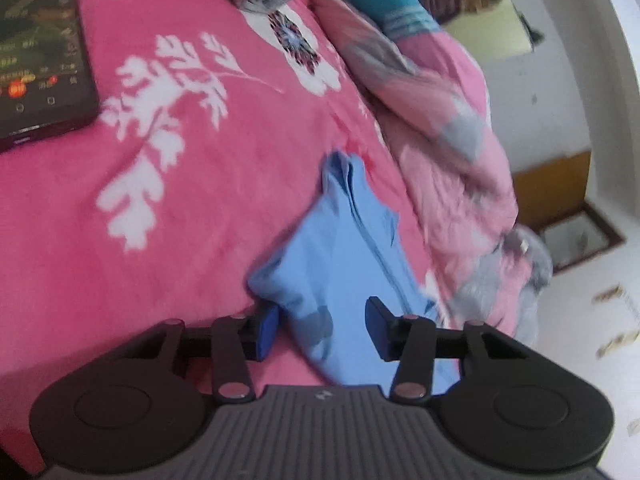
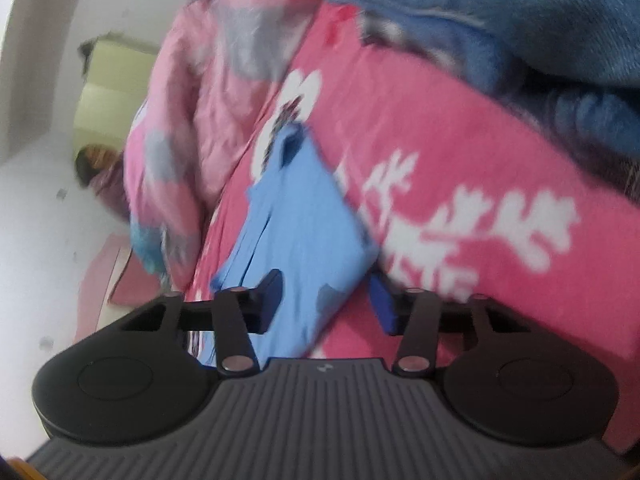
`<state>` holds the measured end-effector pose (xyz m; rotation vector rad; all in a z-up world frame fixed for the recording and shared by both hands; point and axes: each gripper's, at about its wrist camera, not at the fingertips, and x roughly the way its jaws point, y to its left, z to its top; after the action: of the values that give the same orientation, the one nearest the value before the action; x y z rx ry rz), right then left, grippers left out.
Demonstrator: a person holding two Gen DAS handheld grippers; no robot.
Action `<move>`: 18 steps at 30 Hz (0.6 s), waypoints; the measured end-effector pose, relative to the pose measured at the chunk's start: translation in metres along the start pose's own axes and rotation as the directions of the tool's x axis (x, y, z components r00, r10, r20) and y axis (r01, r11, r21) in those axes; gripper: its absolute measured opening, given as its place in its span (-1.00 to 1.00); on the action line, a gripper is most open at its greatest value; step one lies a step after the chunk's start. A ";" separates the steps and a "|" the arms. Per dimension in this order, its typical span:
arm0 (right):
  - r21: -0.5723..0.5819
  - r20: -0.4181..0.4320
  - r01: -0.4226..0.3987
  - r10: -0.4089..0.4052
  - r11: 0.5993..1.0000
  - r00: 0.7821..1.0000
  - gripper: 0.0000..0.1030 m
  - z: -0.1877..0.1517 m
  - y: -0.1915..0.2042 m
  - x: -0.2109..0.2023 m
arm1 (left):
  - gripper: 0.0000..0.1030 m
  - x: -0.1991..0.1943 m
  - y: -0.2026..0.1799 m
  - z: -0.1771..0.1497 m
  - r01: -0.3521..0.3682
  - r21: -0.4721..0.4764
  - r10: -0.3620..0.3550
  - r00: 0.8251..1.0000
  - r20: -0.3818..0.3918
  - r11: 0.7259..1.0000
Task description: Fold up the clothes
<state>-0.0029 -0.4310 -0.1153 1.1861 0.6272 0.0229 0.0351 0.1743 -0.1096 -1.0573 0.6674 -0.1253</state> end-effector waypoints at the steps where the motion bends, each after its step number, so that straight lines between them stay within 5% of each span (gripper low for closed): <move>1: 0.014 0.013 0.004 -0.004 1.000 1.000 -0.35 0.001 -0.002 0.003 | -0.13 0.002 0.001 0.000 -0.001 0.003 0.001 1.000 0.011 1.000; 6: 0.044 0.060 0.016 -0.019 0.999 0.998 -0.56 0.002 -0.008 0.009 | -0.36 0.011 -0.002 -0.005 -0.021 0.050 0.019 0.998 0.058 0.999; 8: 0.049 0.079 0.021 -0.025 0.999 0.997 -0.75 0.003 -0.009 0.012 | -0.86 0.016 -0.004 -0.006 -0.048 0.045 0.045 0.996 0.071 0.998; 10: 0.042 0.097 0.027 -0.031 0.999 0.995 -0.93 0.004 -0.011 0.015 | -0.91 0.018 -0.002 -0.005 -0.071 0.018 0.070 0.995 0.078 0.997; 18: -0.031 0.153 -0.035 0.040 0.999 0.987 -0.95 0.003 0.006 -0.027 | -0.93 -0.031 -0.039 -0.002 -0.067 0.108 0.049 0.986 0.162 0.992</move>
<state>-0.0217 -0.4405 -0.0976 1.1598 0.4678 -0.0272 0.0178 0.1659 -0.0641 -0.9270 0.5402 -0.0270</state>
